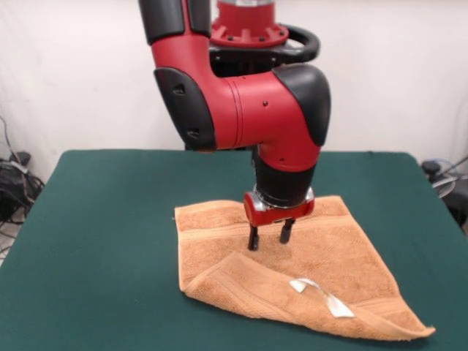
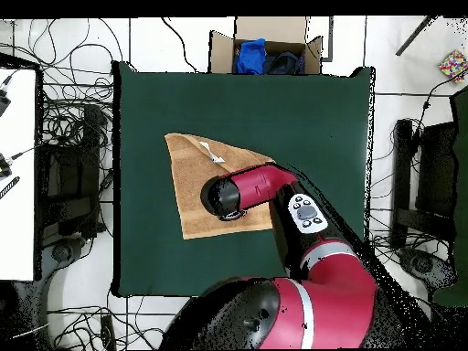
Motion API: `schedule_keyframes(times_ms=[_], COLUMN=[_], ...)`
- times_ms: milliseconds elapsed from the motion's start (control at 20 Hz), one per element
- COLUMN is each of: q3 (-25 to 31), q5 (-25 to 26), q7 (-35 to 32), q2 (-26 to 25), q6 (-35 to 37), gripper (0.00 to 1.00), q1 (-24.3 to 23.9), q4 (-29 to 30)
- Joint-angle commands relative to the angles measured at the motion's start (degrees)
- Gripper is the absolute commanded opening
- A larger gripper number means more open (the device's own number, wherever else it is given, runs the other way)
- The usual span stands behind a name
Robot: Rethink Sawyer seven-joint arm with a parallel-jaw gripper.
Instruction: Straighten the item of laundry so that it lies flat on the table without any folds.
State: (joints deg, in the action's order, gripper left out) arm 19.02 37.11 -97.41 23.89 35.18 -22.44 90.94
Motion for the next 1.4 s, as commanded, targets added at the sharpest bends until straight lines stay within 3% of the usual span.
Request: schedule_keyframes(times_ms=[50,500,1400], q3=[4.82,5.43,6.12], q5=[-0.21,-2.38,-4.13], q7=[0.01,0.75,1.70], q2=[-4.80,-1.21,1.28], q6=[-5.66,-1.54,1.51], gripper=[1.00,1.00,1.00], q1=[0.46,0.50,0.29], q4=[-7.73,-6.51,-5.50])
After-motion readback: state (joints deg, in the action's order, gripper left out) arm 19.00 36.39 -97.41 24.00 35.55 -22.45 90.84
